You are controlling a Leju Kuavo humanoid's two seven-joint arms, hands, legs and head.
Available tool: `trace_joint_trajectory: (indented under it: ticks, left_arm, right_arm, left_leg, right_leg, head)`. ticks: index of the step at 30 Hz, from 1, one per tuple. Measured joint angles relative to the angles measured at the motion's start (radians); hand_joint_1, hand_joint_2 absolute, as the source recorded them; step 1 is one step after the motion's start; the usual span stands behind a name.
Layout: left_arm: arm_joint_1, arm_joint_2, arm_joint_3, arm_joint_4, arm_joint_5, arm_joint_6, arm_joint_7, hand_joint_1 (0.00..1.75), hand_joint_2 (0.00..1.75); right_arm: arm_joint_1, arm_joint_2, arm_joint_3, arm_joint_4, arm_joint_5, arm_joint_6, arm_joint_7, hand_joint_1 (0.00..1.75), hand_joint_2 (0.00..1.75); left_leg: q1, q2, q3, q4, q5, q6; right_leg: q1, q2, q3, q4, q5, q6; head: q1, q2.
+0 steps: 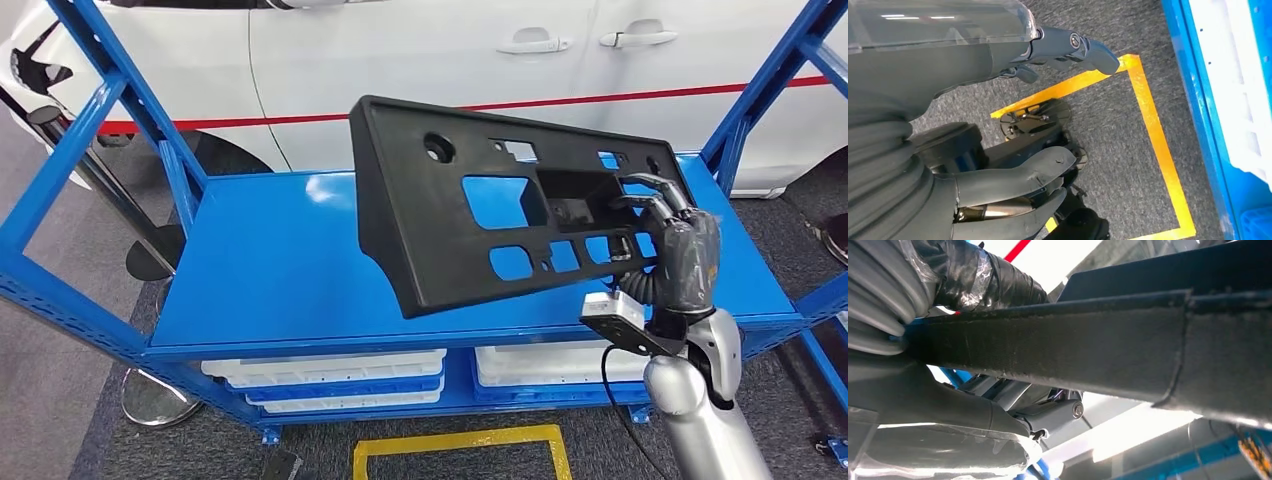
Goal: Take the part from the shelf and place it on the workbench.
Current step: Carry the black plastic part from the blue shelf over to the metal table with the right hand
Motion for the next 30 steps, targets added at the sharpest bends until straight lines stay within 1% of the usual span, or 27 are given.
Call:
trace_joint_trajectory:
  ticks: [1, 3, 4, 5, 6, 7, 8, 9, 10, 11, 12, 13, 14, 15, 16, 18, 19, 20, 21, 23, 24, 25, 26, 27, 28, 29, 30]
  left_arm:
    - [0.002, 0.0, 0.0, 0.0, 0.001, 0.005, -0.003, 0.0, 1.75]
    - [0.007, 0.001, 0.0, 0.0, -0.002, 0.021, -0.007, 0.0, 1.75]
    - [0.008, 0.001, 0.0, 0.0, -0.004, 0.028, -0.008, 0.0, 1.75]
    - [0.008, 0.001, 0.0, 0.0, -0.006, 0.031, -0.009, 0.0, 1.75]
    - [0.007, 0.001, 0.001, 0.0, -0.006, 0.032, -0.01, 0.0, 1.75]
    - [0.007, 0.001, 0.001, 0.0, -0.006, 0.031, -0.01, 0.0, 1.75]
    - [0.006, 0.001, 0.001, 0.0, -0.006, 0.033, -0.008, 0.0, 1.75]
    - [0.006, 0.001, 0.001, 0.0, -0.006, 0.035, -0.005, 0.0, 1.75]
    - [0.007, 0.001, 0.001, 0.0, -0.007, 0.039, -0.003, 0.0, 1.75]
    - [0.007, 0.001, 0.001, 0.0, -0.009, 0.042, -0.002, 0.0, 1.75]
    - [0.007, 0.001, 0.001, 0.0, -0.011, 0.044, -0.005, 0.0, 1.75]
    - [0.006, 0.0, 0.001, 0.0, -0.013, 0.044, -0.008, 0.0, 1.75]
    - [0.004, 0.0, 0.001, 0.0, -0.014, 0.045, -0.013, 0.0, 1.75]
    - [0.003, 0.0, 0.001, 0.0, -0.014, 0.045, -0.017, 0.0, 1.75]
    - [0.002, 0.0, 0.001, 0.0, -0.014, 0.045, -0.019, 0.0, 1.75]
    - [0.001, 0.0, 0.0, 0.0, -0.014, 0.045, -0.021, 0.0, 1.75]
    - [0.001, 0.0, 0.0, 0.0, -0.014, 0.045, -0.022, 0.0, 1.75]
    - [0.0, 0.0, 0.0, 0.0, -0.014, 0.045, -0.022, 0.0, 1.75]
    - [0.0, 0.0, 0.0, 0.0, -0.014, 0.044, -0.022, 0.0, 1.75]
    - [0.001, 0.0, 0.0, 0.0, -0.014, 0.044, -0.022, 0.0, 1.75]
    - [0.001, 0.0, 0.0, 0.0, -0.014, 0.044, -0.022, 0.0, 1.75]
    - [0.002, 0.0, 0.0, 0.0, -0.014, 0.044, -0.022, 0.0, 1.75]
    - [0.002, 0.0, 0.0, 0.0, -0.014, 0.044, -0.022, 0.0, 1.75]
    - [0.002, 0.0, 0.0, 0.0, -0.014, 0.044, -0.022, 0.0, 1.75]
    - [0.001, 0.0, 0.0, 0.0, -0.014, 0.044, -0.022, 0.0, 1.75]
    - [0.0, 0.0, 0.0, 0.0, -0.014, 0.044, -0.023, 0.0, 1.75]
    - [-0.001, 0.0, 0.0, 0.0, -0.014, 0.045, -0.024, 0.0, 1.75]
  right_arm:
    - [0.021, 0.0, -0.012, -0.013, -0.01, -0.005, -0.009, 1.75, 0.0]
    - [0.056, 0.001, -0.032, -0.032, -0.021, -0.006, -0.02, 1.75, 0.0]
    - [0.069, 0.001, -0.043, -0.039, -0.023, -0.006, -0.023, 1.75, 0.0]
    - [0.079, 0.001, -0.054, -0.046, -0.026, -0.005, -0.025, 1.75, 0.0]
    - [0.085, 0.001, -0.065, -0.049, -0.029, -0.002, -0.026, 1.75, 0.0]
    - [0.09, 0.001, -0.074, -0.052, -0.032, 0.003, -0.027, 1.75, 0.0]
    - [0.095, 0.001, -0.08, -0.052, -0.033, 0.011, -0.028, 1.75, 0.0]
    - [0.099, 0.001, -0.085, -0.052, -0.033, 0.02, -0.028, 1.75, 0.0]
    - [0.101, 0.001, -0.088, -0.052, -0.031, 0.029, -0.028, 1.75, 0.0]
    - [0.101, 0.001, -0.09, -0.051, -0.029, 0.035, -0.028, 1.75, 0.0]
    - [0.098, 0.001, -0.091, -0.051, -0.028, 0.04, -0.027, 1.75, 0.0]
    - [0.094, 0.001, -0.092, -0.051, -0.028, 0.043, -0.026, 1.75, 0.0]
    - [0.091, 0.002, -0.093, -0.05, -0.027, 0.045, -0.025, 1.75, 0.0]
    - [0.089, 0.002, -0.095, -0.049, -0.027, 0.047, -0.024, 1.75, 0.0]
    - [0.088, 0.002, -0.097, -0.047, -0.027, 0.048, -0.023, 1.75, 0.0]
    - [0.088, 0.002, -0.099, -0.046, -0.027, 0.049, -0.022, 1.75, 0.0]
    - [0.087, 0.002, -0.099, -0.046, -0.027, 0.049, -0.022, 1.75, 0.0]
    - [0.086, 0.002, -0.099, -0.046, -0.027, 0.049, -0.022, 1.75, 0.0]
    - [0.086, 0.002, -0.099, -0.046, -0.027, 0.049, -0.022, 1.75, 0.0]
    - [0.086, 0.002, -0.099, -0.045, -0.027, 0.049, -0.022, 1.75, 0.0]
    - [0.086, 0.002, -0.099, -0.045, -0.027, 0.049, -0.022, 1.75, 0.0]
    - [0.086, 0.002, -0.099, -0.044, -0.026, 0.049, -0.022, 1.75, 0.0]
    - [0.086, 0.002, -0.099, -0.044, -0.026, 0.049, -0.022, 1.75, 0.0]
    - [0.085, 0.002, -0.099, -0.044, -0.026, 0.049, -0.022, 1.75, 0.0]
    - [0.085, 0.002, -0.099, -0.044, -0.026, 0.049, -0.022, 1.75, 0.0]
    - [0.085, 0.002, -0.099, -0.044, -0.026, 0.049, -0.022, 1.75, 0.0]
    - [0.085, 0.002, -0.099, -0.044, -0.026, 0.05, -0.022, 1.75, 0.0]
  left_leg:
    - [-0.003, 0.0, 0.004, -0.007, -0.002, 0.003]
    - [-0.002, 0.0, 0.012, -0.027, 0.008, 0.011]
    - [-0.001, 0.001, 0.018, -0.039, 0.014, 0.015]
    - [0.001, 0.003, 0.023, -0.05, 0.02, 0.021]
    - [0.001, 0.004, 0.026, -0.055, 0.023, 0.025]
    - [0.001, 0.004, 0.026, -0.057, 0.024, 0.029]
    - [0.0, 0.004, 0.026, -0.056, 0.024, 0.032]
    - [0.0, 0.005, 0.025, -0.054, 0.023, 0.032]
    - [0.001, 0.004, 0.025, -0.052, 0.022, 0.031]
    - [0.002, 0.004, 0.023, -0.046, 0.02, 0.028]
    - [0.003, 0.003, 0.021, -0.038, 0.015, 0.024]
    - [0.001, 0.002, 0.015, -0.025, 0.009, 0.018]
    - [0.0, 0.001, 0.01, -0.014, 0.003, 0.013]
    - [-0.002, 0.001, 0.005, -0.005, -0.001, 0.008]
    - [-0.003, 0.0, 0.002, 0.0, -0.003, 0.003]
    - [0.0, 0.0, 0.001, 0.004, -0.007, -0.003]
    - [0.002, 0.001, -0.004, 0.017, -0.017, -0.008]
    - [0.004, 0.001, -0.017, 0.048, -0.037, -0.013]
    - [0.007, 0.002, -0.039, 0.097, -0.065, -0.019]
    - [0.011, 0.002, -0.095, 0.218, -0.119, -0.027]
    - [0.013, 0.002, -0.115, 0.257, -0.128, -0.027]
    - [0.013, 0.002, -0.119, 0.261, -0.117, -0.026]
    - [0.013, 0.002, -0.104, 0.227, -0.089, -0.022]
    - [0.012, 0.002, -0.076, 0.165, -0.052, -0.017]
    - [0.01, 0.002, -0.043, 0.097, -0.024, -0.012]
    - [0.007, 0.001, -0.018, 0.042, -0.006, -0.008]
    - [0.003, 0.001, -0.003, 0.009, 0.001, -0.004]
  right_leg:
    - [-0.001, 0.0, 0.001, -0.004, 0.002, 0.005]
    - [-0.003, 0.0, 0.003, -0.008, 0.003, 0.015]
    - [-0.003, 0.0, 0.0, 0.002, -0.007, 0.019]
    - [-0.002, 0.001, -0.012, 0.03, -0.027, 0.021]
    - [-0.002, 0.001, -0.032, 0.076, -0.056, 0.022]
    - [-0.002, 0.001, -0.06, 0.134, -0.086, 0.024]
    - [-0.002, 0.002, -0.086, 0.188, -0.108, 0.027]
    - [-0.004, 0.001, -0.1, 0.22, -0.113, 0.03]
    - [-0.006, 0.001, -0.098, 0.218, -0.1, 0.034]
    - [-0.01, 0.0, -0.078, 0.181, -0.072, 0.038]
    - [-0.013, -0.001, -0.047, 0.121, -0.042, 0.041]
    - [-0.014, 0.0, -0.018, 0.066, -0.023, 0.041]
    - [-0.014, 0.001, 0.0, 0.029, -0.013, 0.038]
    - [-0.013, 0.003, 0.008, 0.011, -0.013, 0.032]
    - [-0.01, 0.005, 0.006, 0.011, -0.016, 0.025]
    - [-0.01, 0.005, 0.005, 0.009, -0.013, 0.013]
    - [-0.011, 0.005, 0.006, 0.008, -0.011, 0.008]
    - [-0.012, 0.004, 0.007, 0.006, -0.01, 0.004]
    - [-0.012, 0.003, 0.008, 0.005, -0.01, 0.001]
    - [-0.01, 0.001, 0.008, 0.005, -0.01, -0.001]
    - [-0.008, 0.001, 0.008, 0.005, -0.01, -0.002]
    - [-0.008, 0.001, 0.009, 0.005, -0.011, -0.002]
    - [-0.007, 0.001, 0.01, 0.005, -0.011, -0.002]
    - [-0.007, 0.001, 0.011, 0.004, -0.011, -0.002]
    - [-0.007, 0.002, 0.012, 0.004, -0.011, -0.001]
    - [-0.007, 0.002, 0.012, 0.003, -0.011, 0.001]
    - [-0.007, 0.002, 0.011, 0.001, -0.009, 0.005]
  head:
    - [0.0, 0.0]
    - [0.0, 0.0]
    - [0.0, 0.0]
    - [0.0, 0.0]
    - [0.0, 0.0]
    - [0.0, 0.0]
    - [0.0, 0.0]
    - [0.0, 0.0]
    - [0.0, 0.0]
    - [0.0, 0.0]
    - [0.0, 0.0]
    - [0.001, 0.0]
    - [0.0, 0.0]
    - [0.0, 0.0]
    - [0.0, 0.0]
    - [-0.001, 0.0]
    - [-0.001, 0.0]
    - [-0.001, 0.0]
    - [-0.001, 0.0]
    - [-0.001, 0.0]
    - [-0.001, 0.0]
    - [-0.001, 0.0]
    - [-0.001, 0.0]
    - [-0.001, 0.0]
    - [-0.001, 0.0]
    - [-0.001, 0.0]
    - [-0.001, 0.0]
